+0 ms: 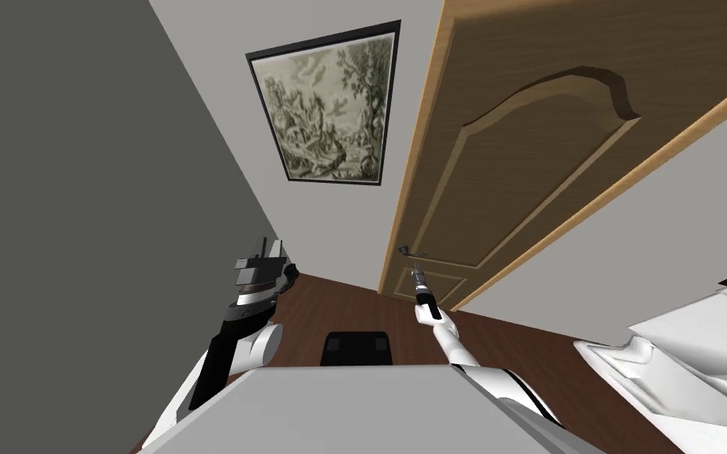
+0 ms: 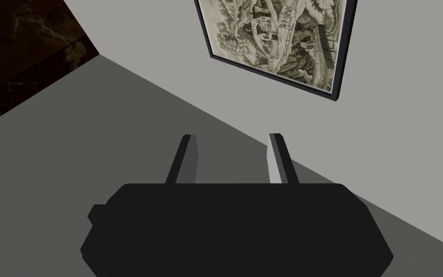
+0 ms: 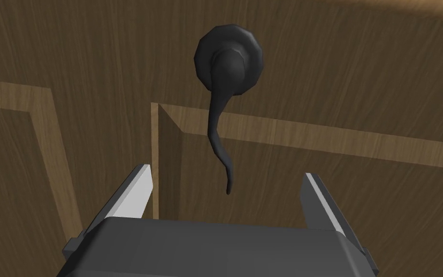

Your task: Pull the door open

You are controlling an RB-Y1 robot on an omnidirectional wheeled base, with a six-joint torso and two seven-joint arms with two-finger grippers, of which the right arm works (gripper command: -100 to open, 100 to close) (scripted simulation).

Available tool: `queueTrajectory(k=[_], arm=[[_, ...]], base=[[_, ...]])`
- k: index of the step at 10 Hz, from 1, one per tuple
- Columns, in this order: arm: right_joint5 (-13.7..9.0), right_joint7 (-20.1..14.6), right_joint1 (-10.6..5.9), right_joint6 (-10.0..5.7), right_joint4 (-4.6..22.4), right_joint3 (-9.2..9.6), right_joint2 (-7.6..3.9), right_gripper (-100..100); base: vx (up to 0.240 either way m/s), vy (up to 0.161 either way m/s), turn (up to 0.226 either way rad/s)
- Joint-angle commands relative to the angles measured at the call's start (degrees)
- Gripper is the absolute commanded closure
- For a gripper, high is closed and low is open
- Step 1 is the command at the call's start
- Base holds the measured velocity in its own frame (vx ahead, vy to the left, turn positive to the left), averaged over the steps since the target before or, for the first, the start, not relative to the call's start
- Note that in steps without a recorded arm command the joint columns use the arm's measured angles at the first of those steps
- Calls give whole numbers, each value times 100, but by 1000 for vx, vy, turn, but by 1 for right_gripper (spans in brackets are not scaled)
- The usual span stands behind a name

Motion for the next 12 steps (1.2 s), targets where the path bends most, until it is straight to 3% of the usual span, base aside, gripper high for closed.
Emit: queueTrajectory(k=[1, 5, 7, 8, 9, 12], arm=[[-30, -98, 44, -73, 75, -37, -111, -100], [-134, -368, 240, -272, 247, -182, -439, -100], [-172, -467, 313, -346, 311, -236, -561, -100], [-158, -445, 251, -335, 344, -213, -537, -100], [-158, -445, 251, -335, 344, -213, -537, 100], [-158, -445, 251, -335, 344, -213, -537, 100]], base=[[196, -42, 127], [235, -5, 151], [206, -20, 103], [90, -5, 23], [-11, -1, -18], [-27, 1, 2]])
